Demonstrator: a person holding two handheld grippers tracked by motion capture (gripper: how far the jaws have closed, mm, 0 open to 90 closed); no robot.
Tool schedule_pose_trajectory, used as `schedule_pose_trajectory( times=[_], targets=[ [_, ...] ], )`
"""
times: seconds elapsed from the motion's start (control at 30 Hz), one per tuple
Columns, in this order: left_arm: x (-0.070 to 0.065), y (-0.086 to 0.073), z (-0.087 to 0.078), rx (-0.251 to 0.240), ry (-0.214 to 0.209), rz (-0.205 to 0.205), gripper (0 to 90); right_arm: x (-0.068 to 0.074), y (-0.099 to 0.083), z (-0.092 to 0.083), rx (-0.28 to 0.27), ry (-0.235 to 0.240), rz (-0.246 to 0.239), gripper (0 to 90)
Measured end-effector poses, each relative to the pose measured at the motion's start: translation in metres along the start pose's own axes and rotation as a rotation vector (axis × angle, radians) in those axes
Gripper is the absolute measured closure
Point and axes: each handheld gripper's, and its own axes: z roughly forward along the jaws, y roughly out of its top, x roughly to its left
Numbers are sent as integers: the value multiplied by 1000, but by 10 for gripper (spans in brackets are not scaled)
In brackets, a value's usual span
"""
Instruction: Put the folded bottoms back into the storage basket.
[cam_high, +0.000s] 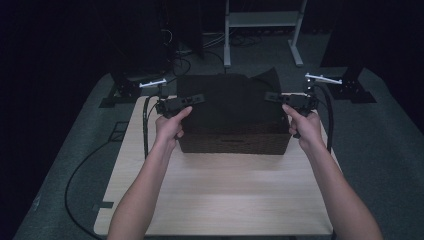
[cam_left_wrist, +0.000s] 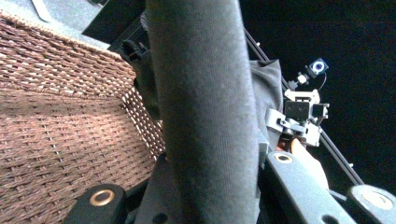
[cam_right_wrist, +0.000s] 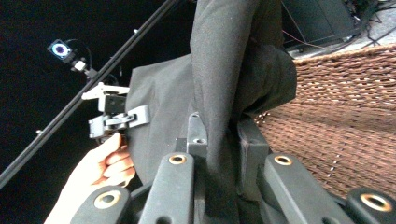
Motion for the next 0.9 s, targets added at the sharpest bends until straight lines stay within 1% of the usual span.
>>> schedule_pose_trajectory(
  times=[0.03,0.13,0.17,0.33,0.37,0.4,0.43,0.47,0.57,0.63,0.67,0.7,0.73,0.77,0.8,0.83,0.87,0.9],
  targets=[
    [3,2,2,6,12,-2,770,-1,1,1,2,-3,-2,784],
    [7,4,4,10,20,-2,770,-5,3,4,3,-8,0,784],
    [9,5,6,14,28,0,769,-7,5,7,8,-19,2,785],
    [14,8,10,20,39,-3,769,-14,7,12,13,-34,9,785],
    [17,9,13,22,47,-9,769,-17,8,14,18,-42,11,785],
    [17,9,13,22,47,-9,769,-17,8,14,18,-42,11,785],
    [20,10,14,19,46,-14,769,-20,10,16,24,-53,14,785],
    [24,10,16,19,50,-20,769,-21,10,17,25,-54,16,785],
    [28,10,18,14,53,-34,769,-24,11,19,26,-60,18,785],
    [32,9,20,19,61,-32,769,-29,11,22,30,-64,22,784],
    [34,8,21,20,62,-37,769,-33,11,23,35,-70,23,785],
    [35,8,22,20,62,-32,769,-34,10,24,39,-73,25,784],
    [36,8,23,21,63,-44,769,-37,10,25,42,-78,27,784],
    [39,8,25,22,64,-37,769,-40,9,26,44,-80,32,785],
    [39,8,25,22,64,-37,769,-40,9,26,44,-80,32,785],
    [43,7,27,29,70,-35,769,-45,8,28,47,-88,36,785],
    [43,7,27,29,70,-35,769,-45,8,28,47,-88,36,785],
    [48,7,29,28,77,-44,769,-49,8,30,50,-92,40,785]
  ],
)
